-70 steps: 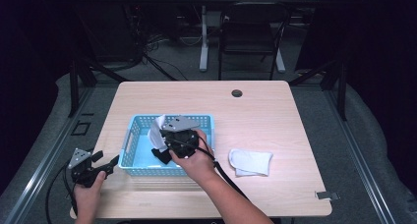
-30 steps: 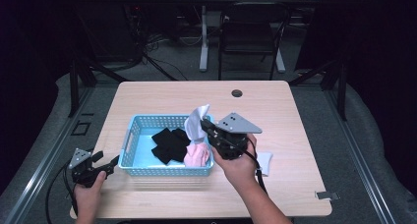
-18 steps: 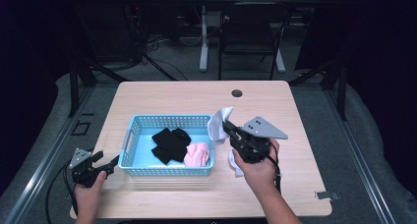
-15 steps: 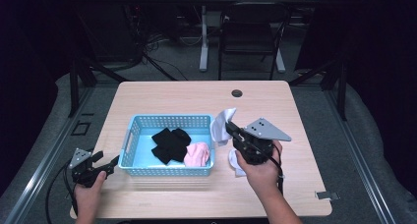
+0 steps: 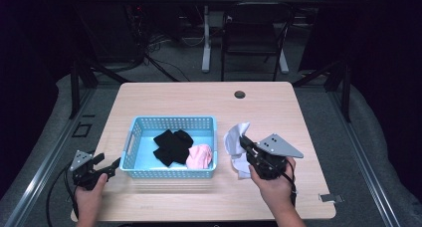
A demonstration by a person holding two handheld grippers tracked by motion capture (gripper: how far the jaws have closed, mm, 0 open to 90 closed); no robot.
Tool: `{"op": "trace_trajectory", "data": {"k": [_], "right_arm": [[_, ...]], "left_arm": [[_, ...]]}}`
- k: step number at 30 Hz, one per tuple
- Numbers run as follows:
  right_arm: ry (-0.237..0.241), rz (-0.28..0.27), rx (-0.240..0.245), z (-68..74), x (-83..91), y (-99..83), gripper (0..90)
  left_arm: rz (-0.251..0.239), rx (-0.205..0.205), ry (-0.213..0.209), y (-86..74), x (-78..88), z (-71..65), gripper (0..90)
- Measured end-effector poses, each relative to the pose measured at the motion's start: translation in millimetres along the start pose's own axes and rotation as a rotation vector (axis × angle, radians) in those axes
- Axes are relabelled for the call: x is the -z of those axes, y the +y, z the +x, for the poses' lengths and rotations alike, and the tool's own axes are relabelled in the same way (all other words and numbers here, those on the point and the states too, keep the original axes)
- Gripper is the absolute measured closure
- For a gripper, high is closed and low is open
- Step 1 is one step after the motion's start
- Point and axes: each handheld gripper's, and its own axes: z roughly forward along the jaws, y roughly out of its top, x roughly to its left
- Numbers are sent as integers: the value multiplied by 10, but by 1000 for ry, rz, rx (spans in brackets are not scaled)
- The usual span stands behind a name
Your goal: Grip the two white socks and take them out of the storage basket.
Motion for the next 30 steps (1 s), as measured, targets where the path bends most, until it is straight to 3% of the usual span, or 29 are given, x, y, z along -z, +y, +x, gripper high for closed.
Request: {"op": "trace_trajectory", "data": {"k": [15, 24, 30], "right_arm": [[-36, 97, -22, -74, -128, -430, 882], [-98, 165, -79, -281, -125, -697, 881], [-144, 196, -157, -484, -117, -876, 880]], "left_arm": [[5, -2, 1, 0, 5, 3, 237], [1, -2, -1, -3, 0, 1, 238], [9, -5, 1, -1, 0, 0, 238]]}}
